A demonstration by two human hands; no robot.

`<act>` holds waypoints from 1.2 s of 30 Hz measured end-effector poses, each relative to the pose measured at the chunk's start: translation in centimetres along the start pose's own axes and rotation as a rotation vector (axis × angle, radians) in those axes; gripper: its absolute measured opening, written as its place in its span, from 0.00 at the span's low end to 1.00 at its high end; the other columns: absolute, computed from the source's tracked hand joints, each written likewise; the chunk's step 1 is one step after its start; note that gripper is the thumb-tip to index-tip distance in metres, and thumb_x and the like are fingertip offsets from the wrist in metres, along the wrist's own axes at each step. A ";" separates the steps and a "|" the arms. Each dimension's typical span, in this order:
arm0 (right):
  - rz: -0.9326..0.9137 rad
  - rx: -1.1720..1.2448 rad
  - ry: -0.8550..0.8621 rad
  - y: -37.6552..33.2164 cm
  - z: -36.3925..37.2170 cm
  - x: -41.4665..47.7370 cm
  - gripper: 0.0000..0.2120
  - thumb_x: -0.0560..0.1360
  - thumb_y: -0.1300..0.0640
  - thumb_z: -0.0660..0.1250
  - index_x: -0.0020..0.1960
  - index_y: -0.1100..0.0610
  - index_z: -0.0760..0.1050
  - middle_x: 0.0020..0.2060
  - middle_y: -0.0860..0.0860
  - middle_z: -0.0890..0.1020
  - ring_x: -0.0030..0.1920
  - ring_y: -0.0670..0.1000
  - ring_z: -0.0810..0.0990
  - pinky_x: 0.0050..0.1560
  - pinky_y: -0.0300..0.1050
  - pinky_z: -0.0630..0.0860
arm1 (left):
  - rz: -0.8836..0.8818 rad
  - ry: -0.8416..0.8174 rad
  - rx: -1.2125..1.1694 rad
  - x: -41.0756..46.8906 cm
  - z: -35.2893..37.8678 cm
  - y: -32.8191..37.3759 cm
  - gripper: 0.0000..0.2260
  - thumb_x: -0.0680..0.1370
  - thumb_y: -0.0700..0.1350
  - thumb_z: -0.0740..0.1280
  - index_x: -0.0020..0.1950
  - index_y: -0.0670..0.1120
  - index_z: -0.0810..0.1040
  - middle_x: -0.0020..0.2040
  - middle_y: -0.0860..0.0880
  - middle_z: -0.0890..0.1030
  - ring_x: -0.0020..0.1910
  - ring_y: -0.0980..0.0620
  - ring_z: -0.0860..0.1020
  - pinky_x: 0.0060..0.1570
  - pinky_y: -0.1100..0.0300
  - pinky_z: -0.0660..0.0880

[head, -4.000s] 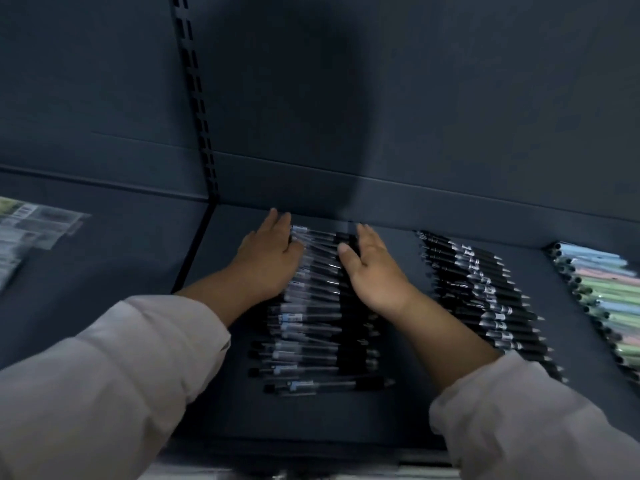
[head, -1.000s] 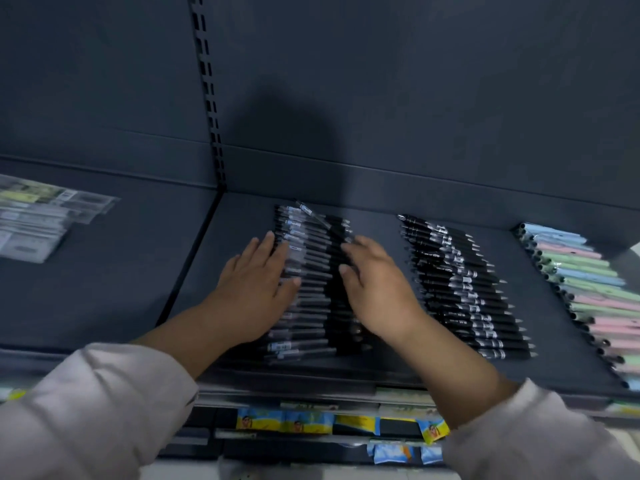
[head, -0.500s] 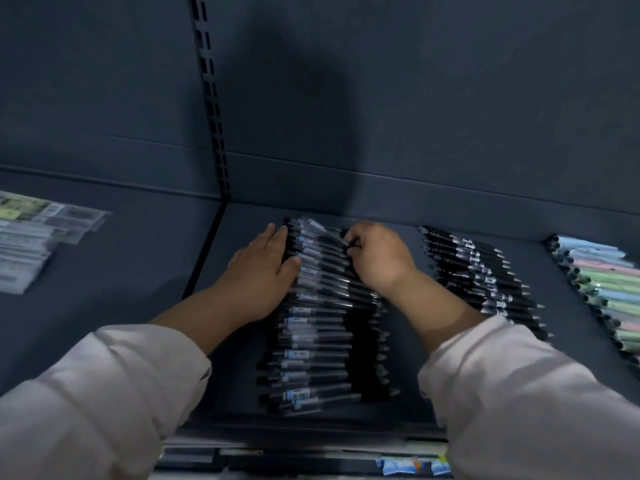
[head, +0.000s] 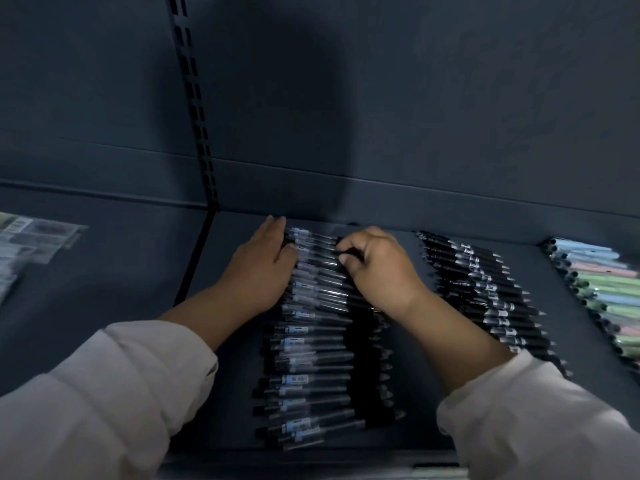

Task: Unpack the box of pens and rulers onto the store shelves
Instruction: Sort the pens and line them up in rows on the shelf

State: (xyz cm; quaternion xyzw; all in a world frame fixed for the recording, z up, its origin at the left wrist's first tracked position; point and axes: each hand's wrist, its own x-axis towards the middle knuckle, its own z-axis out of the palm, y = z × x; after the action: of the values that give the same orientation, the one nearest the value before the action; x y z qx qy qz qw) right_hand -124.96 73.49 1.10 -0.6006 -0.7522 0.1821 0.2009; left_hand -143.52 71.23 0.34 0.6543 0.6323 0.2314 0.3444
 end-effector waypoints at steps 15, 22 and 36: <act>0.087 0.209 -0.068 0.4 1.6 1.0 0.23 0.82 0.50 0.57 0.74 0.56 0.62 0.76 0.52 0.59 0.75 0.48 0.55 0.73 0.38 0.51 | 0.016 -0.011 0.015 0.6 1.6 0.8 0.25 0.83 0.48 0.49 0.78 0.47 0.44 0.78 0.50 0.43 0.77 0.54 0.44 0.75 0.57 0.42; -0.010 -0.044 -0.209 0.3 -1.3 -2.9 0.27 0.82 0.46 0.52 0.78 0.53 0.52 0.78 0.48 0.50 0.77 0.47 0.44 0.76 0.45 0.44 | 0.004 -0.033 0.284 -2.4 0.7 1.5 0.26 0.83 0.52 0.47 0.77 0.52 0.39 0.77 0.51 0.35 0.75 0.52 0.34 0.73 0.51 0.36; -0.019 -0.150 -0.261 0.0 0.5 -10.4 0.29 0.81 0.41 0.46 0.78 0.47 0.41 0.77 0.45 0.37 0.75 0.47 0.31 0.75 0.49 0.34 | 0.155 -0.147 0.690 -9.1 4.9 1.9 0.32 0.73 0.59 0.33 0.76 0.52 0.35 0.76 0.50 0.32 0.74 0.51 0.31 0.74 0.49 0.35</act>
State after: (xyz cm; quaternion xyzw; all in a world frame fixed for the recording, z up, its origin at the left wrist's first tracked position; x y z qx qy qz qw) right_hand -123.15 63.31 -0.14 -0.5779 -0.7891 0.2001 0.0575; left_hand -139.55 61.57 -0.25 0.7929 0.5952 -0.0177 0.1293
